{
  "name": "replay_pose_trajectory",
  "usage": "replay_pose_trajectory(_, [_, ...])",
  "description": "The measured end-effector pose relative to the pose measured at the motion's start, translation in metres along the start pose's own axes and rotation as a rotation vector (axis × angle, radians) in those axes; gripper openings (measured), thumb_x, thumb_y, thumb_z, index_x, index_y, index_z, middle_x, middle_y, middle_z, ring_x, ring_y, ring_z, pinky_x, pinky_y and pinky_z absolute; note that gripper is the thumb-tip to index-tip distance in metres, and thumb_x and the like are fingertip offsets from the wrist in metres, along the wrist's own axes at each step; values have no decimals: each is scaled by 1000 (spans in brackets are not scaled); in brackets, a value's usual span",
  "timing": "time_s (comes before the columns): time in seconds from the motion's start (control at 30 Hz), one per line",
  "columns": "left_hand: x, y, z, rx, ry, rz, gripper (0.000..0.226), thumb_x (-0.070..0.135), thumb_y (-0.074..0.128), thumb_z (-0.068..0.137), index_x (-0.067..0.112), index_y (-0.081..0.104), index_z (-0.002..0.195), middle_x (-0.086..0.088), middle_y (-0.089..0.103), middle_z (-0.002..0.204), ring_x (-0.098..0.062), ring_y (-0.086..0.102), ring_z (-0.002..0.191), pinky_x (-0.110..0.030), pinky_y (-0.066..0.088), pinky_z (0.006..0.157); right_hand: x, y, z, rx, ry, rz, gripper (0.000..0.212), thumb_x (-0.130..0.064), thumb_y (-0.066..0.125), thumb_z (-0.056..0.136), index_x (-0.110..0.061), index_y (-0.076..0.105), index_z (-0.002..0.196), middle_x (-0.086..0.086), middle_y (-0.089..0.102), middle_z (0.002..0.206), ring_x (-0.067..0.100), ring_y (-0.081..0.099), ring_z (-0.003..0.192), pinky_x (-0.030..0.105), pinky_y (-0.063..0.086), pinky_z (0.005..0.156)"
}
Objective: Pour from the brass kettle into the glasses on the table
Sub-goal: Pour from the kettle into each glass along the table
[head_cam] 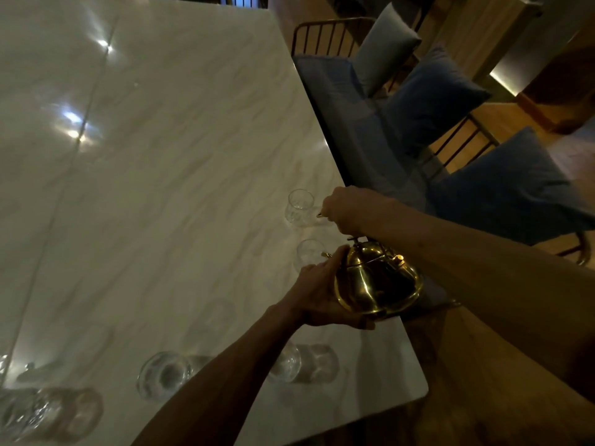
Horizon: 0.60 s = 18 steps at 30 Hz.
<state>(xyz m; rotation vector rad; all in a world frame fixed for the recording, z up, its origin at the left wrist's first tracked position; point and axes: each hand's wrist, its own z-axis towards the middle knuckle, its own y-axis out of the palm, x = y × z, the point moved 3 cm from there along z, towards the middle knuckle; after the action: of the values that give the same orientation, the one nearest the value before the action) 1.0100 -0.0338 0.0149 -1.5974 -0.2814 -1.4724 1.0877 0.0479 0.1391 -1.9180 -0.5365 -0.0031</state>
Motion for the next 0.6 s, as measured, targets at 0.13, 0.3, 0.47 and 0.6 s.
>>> replay_pose_trajectory(0.13, [1, -3, 1, -1, -9, -13, 119, 58, 92, 60, 25, 29, 156, 8, 60, 144, -11, 60, 127, -43, 51, 107, -1, -1, 3, -4, -6, 1, 35, -9, 59, 95, -7, 56, 130, 14, 59, 121, 26, 64, 103, 32, 50, 81])
replay_pose_trajectory(0.3, [-1, -5, 1, -18, -46, -45, 118, 65, 86, 59, 29, 28, 156, 10, 60, 144, -7, 59, 128, -40, 50, 109, -1, -2, 7, -5, -8, 6, 38, -9, 59, 95, -8, 54, 133, 15, 58, 125, 28, 63, 108, 31, 48, 80])
replay_pose_trajectory(0.47, [-5, -7, 1, -38, -50, -18, 123, 68, 84, 60, 28, 24, 159, 7, 58, 146, -13, 59, 130, -43, 49, 110, -1, -1, 11, -10, -2, 30, 36, -9, 58, 96, -8, 54, 131, 15, 58, 121, 26, 63, 102, 31, 47, 77])
replay_pose_trajectory(0.6, [-8, -8, 2, -59, -55, 9, 126, 64, 87, 60, 26, 20, 160, 5, 56, 149, -17, 56, 133, -48, 46, 112, 0, 0, 13, -15, 8, 43, 38, -10, 58, 96, -8, 53, 133, 15, 57, 123, 25, 63, 102, 29, 45, 75])
